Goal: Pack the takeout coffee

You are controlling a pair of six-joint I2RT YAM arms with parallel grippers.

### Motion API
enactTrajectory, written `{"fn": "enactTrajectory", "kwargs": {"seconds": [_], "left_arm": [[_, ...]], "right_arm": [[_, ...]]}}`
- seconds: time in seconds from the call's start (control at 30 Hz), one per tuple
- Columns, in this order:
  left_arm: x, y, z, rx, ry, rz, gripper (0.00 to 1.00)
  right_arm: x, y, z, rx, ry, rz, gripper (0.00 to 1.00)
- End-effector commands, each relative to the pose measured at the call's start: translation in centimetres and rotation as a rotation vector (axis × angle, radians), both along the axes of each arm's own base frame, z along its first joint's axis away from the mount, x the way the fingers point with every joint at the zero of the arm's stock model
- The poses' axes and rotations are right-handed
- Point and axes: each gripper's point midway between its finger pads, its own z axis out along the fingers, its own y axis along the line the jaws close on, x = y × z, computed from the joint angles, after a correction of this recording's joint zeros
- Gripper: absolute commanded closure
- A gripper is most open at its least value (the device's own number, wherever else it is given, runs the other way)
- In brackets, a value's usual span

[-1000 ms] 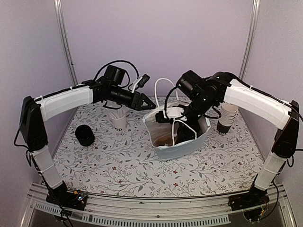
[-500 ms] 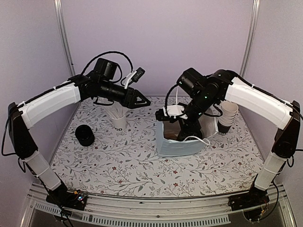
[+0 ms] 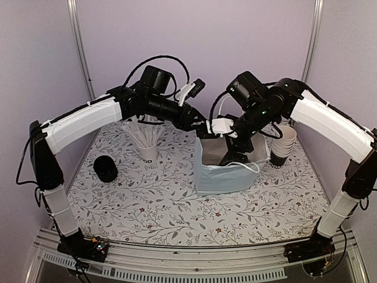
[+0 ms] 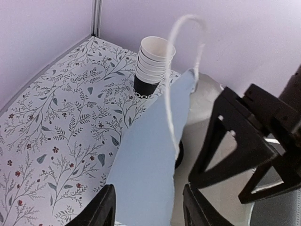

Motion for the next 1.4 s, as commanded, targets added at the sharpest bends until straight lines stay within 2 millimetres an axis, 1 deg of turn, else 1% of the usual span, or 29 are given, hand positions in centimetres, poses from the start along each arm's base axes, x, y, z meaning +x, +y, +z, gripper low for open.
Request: {"fn": "enactTrajectory", "kwargs": {"seconds": [0.0,0.07,0.13,0.23,0.33,0.47,0.5,0.63,0.7,0.73,0.8,0.87,0.9,1.03,1.13,1.17,1.27,1.37], "left_arm": [[1.8,-1.1,-1.7,0.062,-0.009,0.004,0.5],[2.1,-1.6,-1.9,0.065,-0.01,-0.004,0.52],[2.0,-2.2,-1.9,0.059,-0.005,-0.036,0.55],[1.5,-2.9,-2.2,0.05,0.019,-0.078,0.6],[1.1,-3.1,-2.3,0.051,0.016,-0.088,0.64],[0.8,-3.1,-1.5,0.042,-0.01,-0.081,0.65],[0.8,-3.0,-1.1,0.036,-0.02,-0.076,0.64],[0.4,-2.2,1.2,-0.016,-0.086,-0.048,0.52],[0.2,-2.0,1.5,-0.031,-0.101,-0.043,0.46],[0.3,-2.0,1.2,-0.025,-0.098,-0.038,0.44],[0.5,-2.3,0.3,-0.013,-0.058,-0.037,0.44],[0.3,-2.7,-0.1,-0.017,-0.029,-0.052,0.43],[0.2,-2.9,-0.1,-0.026,-0.021,-0.061,0.44],[0.2,-3.4,0.1,-0.043,-0.02,-0.072,0.44],[1.3,-3.3,-0.6,-0.005,-0.031,-0.032,0.43],[1.8,-3.3,-0.6,0.005,-0.043,-0.015,0.43],[2.6,-3.2,-0.4,0.013,-0.06,0.002,0.43],[3.5,-3.0,-0.4,0.019,-0.063,0.01,0.42]], "right_arm": [[0.4,-0.4,2.5,0.035,-0.083,-0.009,0.01],[0.5,-0.7,3.4,0.05,-0.111,-0.014,0.01],[0.6,-1.1,4.4,0.064,-0.144,-0.023,0.01],[0.8,-1.4,5.0,0.068,-0.171,-0.036,0.01],[1.0,-1.6,5.4,0.071,-0.193,-0.045,0.01],[1.2,-1.9,6.3,0.078,-0.228,-0.051,0.01],[1.2,-2.0,6.7,0.084,-0.239,-0.05,0.01],[1.1,-2.4,7.9,0.102,-0.275,-0.051,0.01],[1.6,-2.7,8.5,0.103,-0.305,-0.067,0.01],[1.8,-2.8,8.9,0.106,-0.322,-0.074,0.01],[2.2,-3.1,9.5,0.114,-0.347,-0.09,0.01],[2.5,-3.3,9.8,0.115,-0.361,-0.096,0.01],[3.0,-3.6,10.1,0.102,-0.386,-0.118,0.01],[3.6,-4.3,11.4,0.111,-0.435,-0.145,0.01],[3.9,-4.9,12.5,0.122,-0.464,-0.168,0.01],[3.9,-5.2,13.0,0.129,-0.476,-0.176,0.01],[4.7,-6.8,14.2,0.143,-0.498,-0.222,0.01],[5.4,-9.1,15.2,0.165,-0.502,-0.284,0.01]]}}
